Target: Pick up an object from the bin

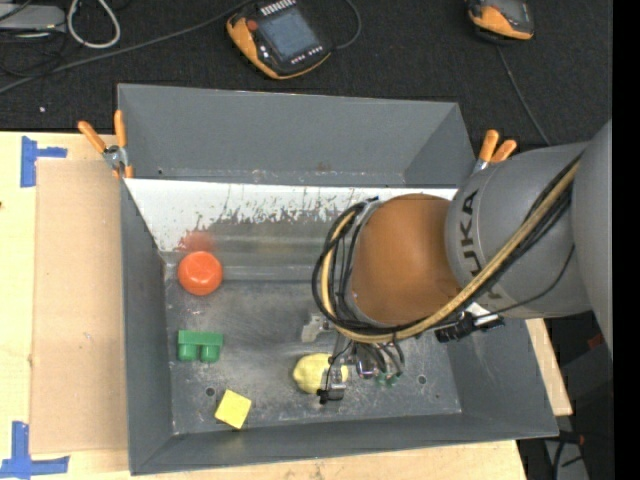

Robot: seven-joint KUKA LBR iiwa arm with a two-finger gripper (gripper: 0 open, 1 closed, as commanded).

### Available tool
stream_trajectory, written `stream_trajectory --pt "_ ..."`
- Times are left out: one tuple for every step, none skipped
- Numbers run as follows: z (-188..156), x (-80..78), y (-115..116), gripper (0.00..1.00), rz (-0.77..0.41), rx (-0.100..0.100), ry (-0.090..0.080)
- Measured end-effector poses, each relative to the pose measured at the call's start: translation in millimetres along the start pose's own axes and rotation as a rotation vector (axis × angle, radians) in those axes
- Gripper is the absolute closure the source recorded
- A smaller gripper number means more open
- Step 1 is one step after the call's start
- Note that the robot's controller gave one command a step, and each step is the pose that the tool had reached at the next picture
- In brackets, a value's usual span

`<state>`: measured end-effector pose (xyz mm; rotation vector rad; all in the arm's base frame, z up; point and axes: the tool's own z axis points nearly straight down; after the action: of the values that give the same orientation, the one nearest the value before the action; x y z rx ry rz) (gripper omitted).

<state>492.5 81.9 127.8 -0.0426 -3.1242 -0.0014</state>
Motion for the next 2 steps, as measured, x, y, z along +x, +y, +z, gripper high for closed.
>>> stream_trajectory --pt "-55 2.6 -10 0.0 0.039 -0.001 0.0" --pt "-136 8.4 11 0.0 0.028 -0.003 -0.006"
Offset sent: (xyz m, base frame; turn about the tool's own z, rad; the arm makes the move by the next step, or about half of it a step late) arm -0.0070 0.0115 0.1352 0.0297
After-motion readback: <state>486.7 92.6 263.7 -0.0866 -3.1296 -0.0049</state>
